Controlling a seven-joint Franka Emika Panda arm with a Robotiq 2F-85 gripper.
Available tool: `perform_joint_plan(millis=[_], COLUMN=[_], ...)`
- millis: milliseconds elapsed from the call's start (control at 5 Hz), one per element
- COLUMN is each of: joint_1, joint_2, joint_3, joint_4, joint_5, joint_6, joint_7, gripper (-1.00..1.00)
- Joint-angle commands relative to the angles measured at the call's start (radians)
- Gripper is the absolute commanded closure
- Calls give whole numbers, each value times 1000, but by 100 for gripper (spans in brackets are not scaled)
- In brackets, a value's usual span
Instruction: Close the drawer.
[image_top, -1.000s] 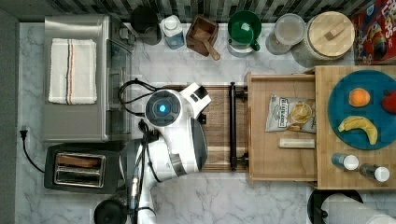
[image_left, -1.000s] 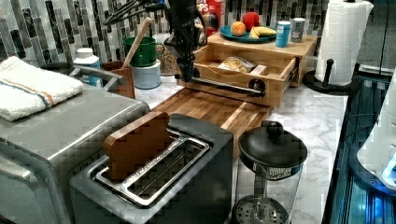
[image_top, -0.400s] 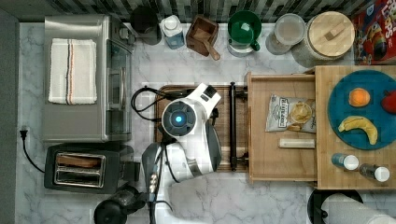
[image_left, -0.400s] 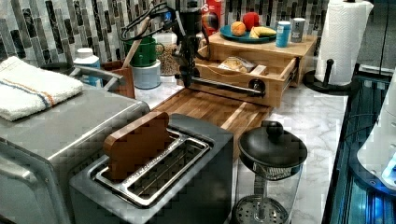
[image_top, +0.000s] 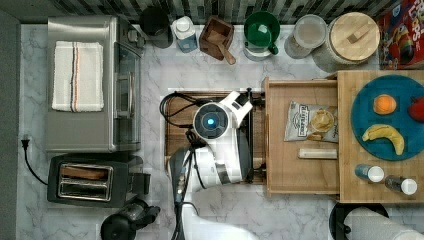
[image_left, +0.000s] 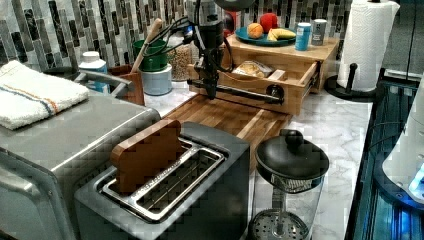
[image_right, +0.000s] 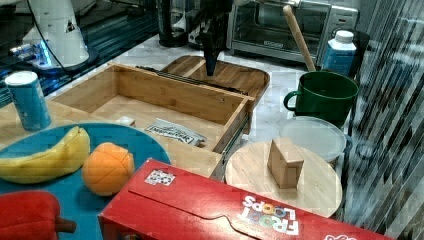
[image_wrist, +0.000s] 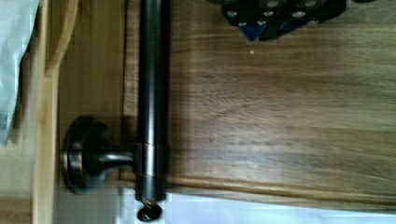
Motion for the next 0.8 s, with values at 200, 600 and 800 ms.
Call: perform_joint_plan(millis=[200, 600, 800], joint_1=[-25, -152, -189], joint_2=[-33, -37, -52], joint_3=[-27, -24, -65], joint_4=[-72, -62, -39], joint_5=[-41, -71, -48], joint_6=[20, 32, 21], joint_7=[-5, -158, -281], gripper=[100, 100, 100])
